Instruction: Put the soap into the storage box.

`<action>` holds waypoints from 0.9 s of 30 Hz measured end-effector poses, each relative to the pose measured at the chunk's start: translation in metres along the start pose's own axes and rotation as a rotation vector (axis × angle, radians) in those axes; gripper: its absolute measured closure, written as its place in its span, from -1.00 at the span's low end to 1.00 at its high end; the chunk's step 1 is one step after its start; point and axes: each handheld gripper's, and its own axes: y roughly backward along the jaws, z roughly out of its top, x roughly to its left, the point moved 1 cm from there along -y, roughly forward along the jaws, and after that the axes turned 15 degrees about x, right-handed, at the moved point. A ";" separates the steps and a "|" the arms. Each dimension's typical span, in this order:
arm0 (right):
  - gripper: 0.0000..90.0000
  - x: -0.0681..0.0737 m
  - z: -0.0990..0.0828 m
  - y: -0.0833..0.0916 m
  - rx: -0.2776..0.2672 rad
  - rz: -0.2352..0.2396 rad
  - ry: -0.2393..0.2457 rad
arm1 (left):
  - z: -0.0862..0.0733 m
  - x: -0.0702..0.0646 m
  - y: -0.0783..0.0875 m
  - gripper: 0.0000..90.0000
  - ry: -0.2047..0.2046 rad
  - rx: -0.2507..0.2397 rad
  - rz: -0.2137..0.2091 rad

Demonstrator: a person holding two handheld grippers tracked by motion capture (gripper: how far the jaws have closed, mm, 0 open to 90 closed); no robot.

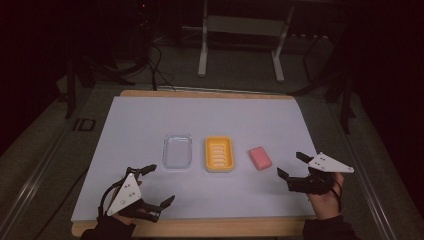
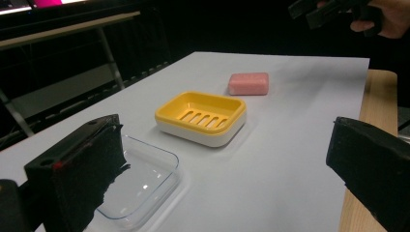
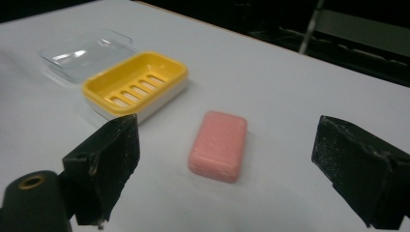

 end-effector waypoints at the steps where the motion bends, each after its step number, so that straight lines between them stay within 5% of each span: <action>1: -0.66 0.001 0.000 0.001 -0.006 0.003 0.002 | 0.000 0.000 0.000 -0.99 0.000 0.000 0.000; 10: -0.70 0.010 0.005 0.001 -0.016 -0.001 0.030 | 0.000 -0.001 -0.001 -0.99 -0.009 0.010 -0.001; 16: -0.71 0.013 0.008 -0.001 -0.002 0.017 0.007 | 0.001 -0.003 -0.002 -0.99 -0.019 0.022 -0.006; 27: -0.72 0.014 0.011 -0.022 0.234 -0.017 -0.056 | 0.001 -0.003 -0.002 -0.99 -0.022 0.019 -0.003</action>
